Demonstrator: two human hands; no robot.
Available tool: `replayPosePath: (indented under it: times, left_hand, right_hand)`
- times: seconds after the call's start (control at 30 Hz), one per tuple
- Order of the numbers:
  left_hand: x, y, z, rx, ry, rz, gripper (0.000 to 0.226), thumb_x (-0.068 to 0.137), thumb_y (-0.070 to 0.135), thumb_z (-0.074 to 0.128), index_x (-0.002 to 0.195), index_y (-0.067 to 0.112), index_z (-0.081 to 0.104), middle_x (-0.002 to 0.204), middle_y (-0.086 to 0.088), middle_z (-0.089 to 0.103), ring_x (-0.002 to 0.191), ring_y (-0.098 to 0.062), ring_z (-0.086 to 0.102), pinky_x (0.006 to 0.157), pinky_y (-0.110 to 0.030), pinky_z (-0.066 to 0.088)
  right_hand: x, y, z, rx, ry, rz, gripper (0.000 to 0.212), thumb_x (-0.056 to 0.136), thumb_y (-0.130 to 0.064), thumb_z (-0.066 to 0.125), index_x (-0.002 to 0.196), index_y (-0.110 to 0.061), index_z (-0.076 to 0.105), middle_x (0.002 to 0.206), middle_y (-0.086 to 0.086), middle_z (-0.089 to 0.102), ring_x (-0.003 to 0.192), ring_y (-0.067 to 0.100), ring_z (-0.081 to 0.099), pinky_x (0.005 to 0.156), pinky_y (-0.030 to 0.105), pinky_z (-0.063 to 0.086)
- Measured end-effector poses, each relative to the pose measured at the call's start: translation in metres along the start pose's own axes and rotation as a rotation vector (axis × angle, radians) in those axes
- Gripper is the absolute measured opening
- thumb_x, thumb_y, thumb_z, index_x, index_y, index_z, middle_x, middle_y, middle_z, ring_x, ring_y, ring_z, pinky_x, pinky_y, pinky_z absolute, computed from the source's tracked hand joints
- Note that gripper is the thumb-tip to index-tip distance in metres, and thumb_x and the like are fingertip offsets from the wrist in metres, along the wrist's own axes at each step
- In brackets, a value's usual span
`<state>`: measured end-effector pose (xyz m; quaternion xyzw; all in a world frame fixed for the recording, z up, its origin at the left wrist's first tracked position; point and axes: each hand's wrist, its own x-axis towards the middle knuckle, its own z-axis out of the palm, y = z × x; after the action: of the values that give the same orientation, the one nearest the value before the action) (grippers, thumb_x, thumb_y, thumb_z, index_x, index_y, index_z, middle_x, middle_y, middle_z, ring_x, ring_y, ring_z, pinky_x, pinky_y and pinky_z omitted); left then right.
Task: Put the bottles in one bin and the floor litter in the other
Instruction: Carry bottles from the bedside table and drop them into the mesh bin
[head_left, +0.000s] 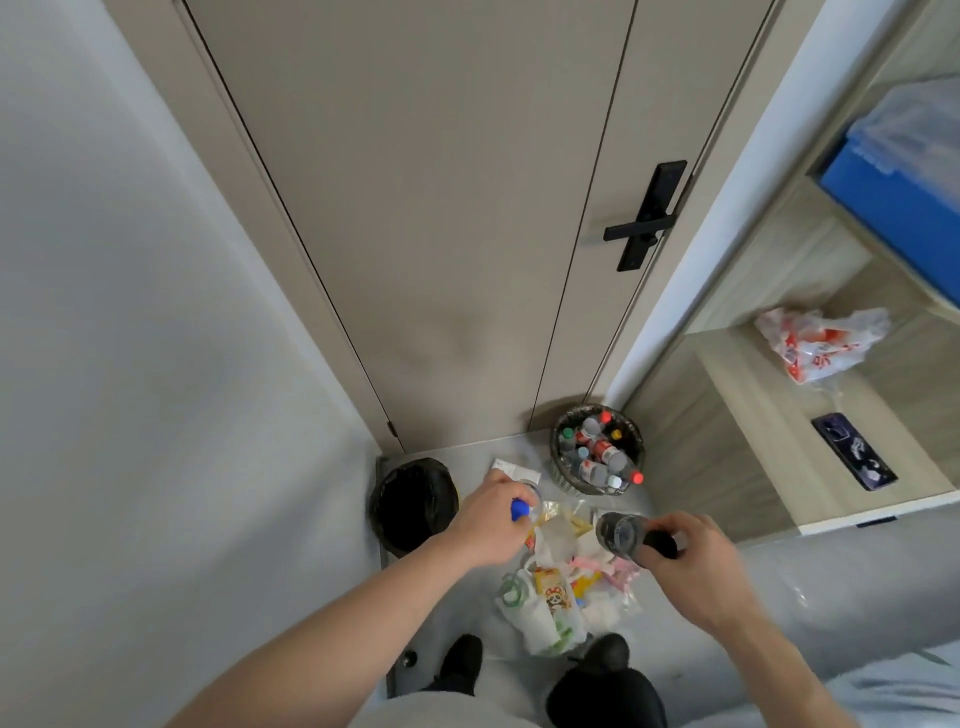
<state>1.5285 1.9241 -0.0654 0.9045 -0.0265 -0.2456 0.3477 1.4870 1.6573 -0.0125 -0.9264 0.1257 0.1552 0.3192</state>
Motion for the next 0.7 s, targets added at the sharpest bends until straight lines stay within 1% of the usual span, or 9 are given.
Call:
replayPosePath:
  times: [0.13, 0.2, 0.27, 0.33, 0.37, 0.43, 0.5, 0.6, 0.7]
  left_hand:
    - [0.029, 0.015, 0.011, 0.004, 0.03, -0.018, 0.027, 0.098, 0.023, 0.057, 0.123, 0.028, 0.065, 0.128, 0.007, 0.047, 0.109, -0.019, 0.061, 0.102, -0.032, 0.048]
    - [0.046, 0.025, 0.021, -0.009, 0.054, -0.043, 0.025, 0.099, 0.022, 0.056, 0.122, 0.027, 0.064, 0.121, 0.009, 0.044, 0.107, -0.019, 0.059, 0.101, -0.033, 0.048]
    - [0.069, 0.036, 0.037, -0.026, 0.1, -0.085, 0.024, 0.097, 0.021, 0.056, 0.119, 0.027, 0.065, 0.118, 0.009, 0.044, 0.106, -0.021, 0.06, 0.101, -0.037, 0.047]
    - [0.097, 0.048, 0.059, -0.063, 0.151, -0.145, 0.026, 0.095, 0.022, 0.055, 0.118, 0.028, 0.065, 0.121, 0.006, 0.045, 0.103, -0.023, 0.061, 0.099, -0.039, 0.047]
    - [0.113, 0.054, 0.071, -0.077, 0.169, -0.177, 0.027, 0.095, 0.022, 0.055, 0.119, 0.028, 0.065, 0.124, 0.005, 0.045, 0.101, -0.022, 0.061, 0.097, -0.037, 0.048]
    - [0.146, 0.064, 0.096, -0.089, 0.187, -0.232, 0.026, 0.097, 0.023, 0.055, 0.121, 0.028, 0.064, 0.128, 0.006, 0.044, 0.096, -0.019, 0.06, 0.091, -0.028, 0.047]
    - [0.181, 0.065, 0.119, -0.112, 0.205, -0.269, 0.024, 0.097, 0.023, 0.056, 0.119, 0.03, 0.064, 0.129, 0.006, 0.044, 0.094, -0.017, 0.061, 0.088, -0.024, 0.047]
    - [0.24, 0.056, 0.154, -0.13, 0.202, -0.287, 0.023, 0.098, 0.022, 0.056, 0.118, 0.032, 0.062, 0.13, 0.007, 0.041, 0.096, -0.019, 0.062, 0.091, -0.03, 0.052]
    - [0.303, 0.025, 0.197, -0.099, 0.193, -0.285, 0.025, 0.099, 0.022, 0.056, 0.121, 0.034, 0.061, 0.132, 0.011, 0.037, 0.091, -0.014, 0.06, 0.083, -0.022, 0.049]
  right_hand:
    - [0.045, 0.008, -0.019, -0.004, -0.057, -0.022, 0.013, 0.081, -0.032, 0.076, 0.091, -0.037, 0.068, 0.101, -0.012, 0.056, 0.084, 0.007, 0.058, 0.074, 0.028, 0.044]
    - [0.072, 0.017, -0.029, -0.018, -0.09, -0.037, 0.013, 0.083, -0.03, 0.074, 0.093, -0.037, 0.068, 0.102, -0.01, 0.055, 0.084, 0.008, 0.058, 0.076, 0.028, 0.043]
    - [0.102, 0.03, -0.038, -0.022, -0.123, -0.069, 0.019, 0.082, -0.025, 0.074, 0.087, -0.041, 0.065, 0.101, -0.008, 0.055, 0.083, 0.009, 0.057, 0.077, 0.028, 0.042]
    - [0.14, 0.048, -0.045, -0.03, -0.161, -0.098, 0.027, 0.082, -0.021, 0.074, 0.083, -0.045, 0.061, 0.101, -0.006, 0.056, 0.083, 0.012, 0.055, 0.077, 0.027, 0.041]
    - [0.162, 0.06, -0.047, -0.042, -0.188, -0.102, 0.026, 0.083, -0.021, 0.073, 0.084, -0.044, 0.062, 0.102, -0.005, 0.056, 0.083, 0.012, 0.055, 0.076, 0.027, 0.04]
    - [0.204, 0.084, -0.047, -0.074, -0.232, -0.099, 0.018, 0.085, -0.02, 0.07, 0.091, -0.036, 0.068, 0.104, -0.003, 0.056, 0.082, 0.012, 0.055, 0.075, 0.027, 0.04]
    - [0.245, 0.108, -0.036, -0.096, -0.25, -0.093, 0.017, 0.085, -0.019, 0.068, 0.097, -0.03, 0.071, 0.106, -0.003, 0.055, 0.08, 0.013, 0.055, 0.075, 0.028, 0.041]
    - [0.304, 0.139, -0.003, -0.1, -0.26, -0.071, 0.02, 0.086, -0.02, 0.066, 0.1, -0.033, 0.071, 0.105, -0.007, 0.051, 0.079, 0.013, 0.056, 0.075, 0.029, 0.043]
    - [0.359, 0.173, 0.051, -0.07, -0.245, -0.06, 0.021, 0.085, -0.019, 0.068, 0.101, -0.033, 0.071, 0.106, -0.008, 0.051, 0.08, 0.012, 0.057, 0.075, 0.03, 0.045]
